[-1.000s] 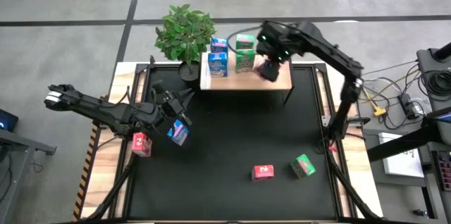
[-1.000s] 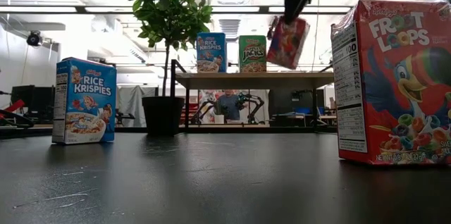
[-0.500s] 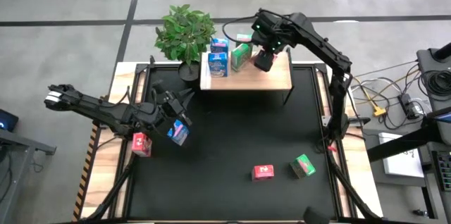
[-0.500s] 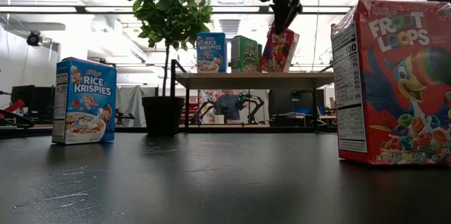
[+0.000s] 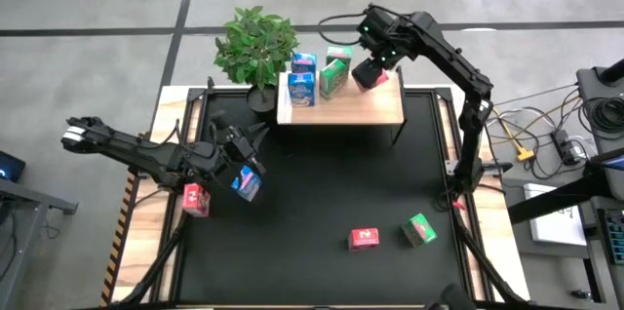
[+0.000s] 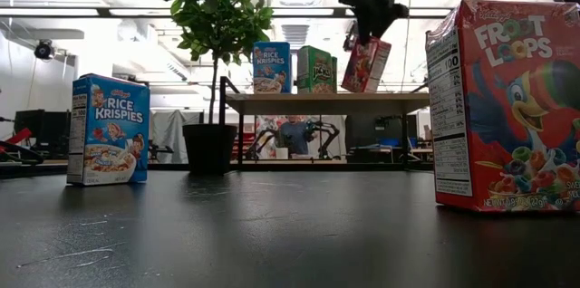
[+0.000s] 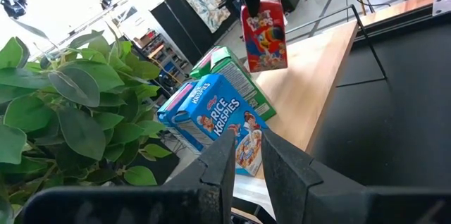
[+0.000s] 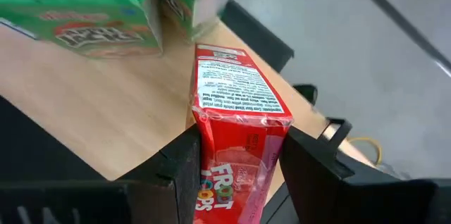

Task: Stack cereal on shelf
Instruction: Put the top right red cereal box on the shelf, aligned with the other red cereal box

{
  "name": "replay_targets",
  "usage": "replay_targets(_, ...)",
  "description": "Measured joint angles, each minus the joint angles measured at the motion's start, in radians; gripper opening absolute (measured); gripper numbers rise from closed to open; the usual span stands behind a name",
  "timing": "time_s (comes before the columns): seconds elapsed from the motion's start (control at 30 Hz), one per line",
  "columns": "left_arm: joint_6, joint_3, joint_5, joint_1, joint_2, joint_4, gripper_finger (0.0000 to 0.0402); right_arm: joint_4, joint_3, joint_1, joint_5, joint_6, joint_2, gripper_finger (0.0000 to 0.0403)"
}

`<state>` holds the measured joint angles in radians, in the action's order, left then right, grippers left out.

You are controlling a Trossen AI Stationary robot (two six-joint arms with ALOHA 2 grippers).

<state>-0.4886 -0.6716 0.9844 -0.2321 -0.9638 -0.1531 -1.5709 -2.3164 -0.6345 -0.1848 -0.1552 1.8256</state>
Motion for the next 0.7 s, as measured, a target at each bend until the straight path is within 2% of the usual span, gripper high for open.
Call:
replay_targets(0.27, 0.0, 0.0, 0.0, 0.0, 0.0, 0.001, 0.0054, 0.008, 0.087, -0.035, 0.006, -0.021, -0.004, 0.0171)
replay_targets(0.57, -0.001, 0.0, 0.0, 0.0, 0.0, 0.001, 0.0054, -0.003, 0.098, -0.048, 0.009, -0.019, 0.002, 0.0241)
replay_targets(0.7, -0.002, 0.0, 0.0, 0.0, 0.0, 0.001, 0.0054, -0.002, 0.098, -0.05, 0.008, -0.017, 0.002, 0.026)
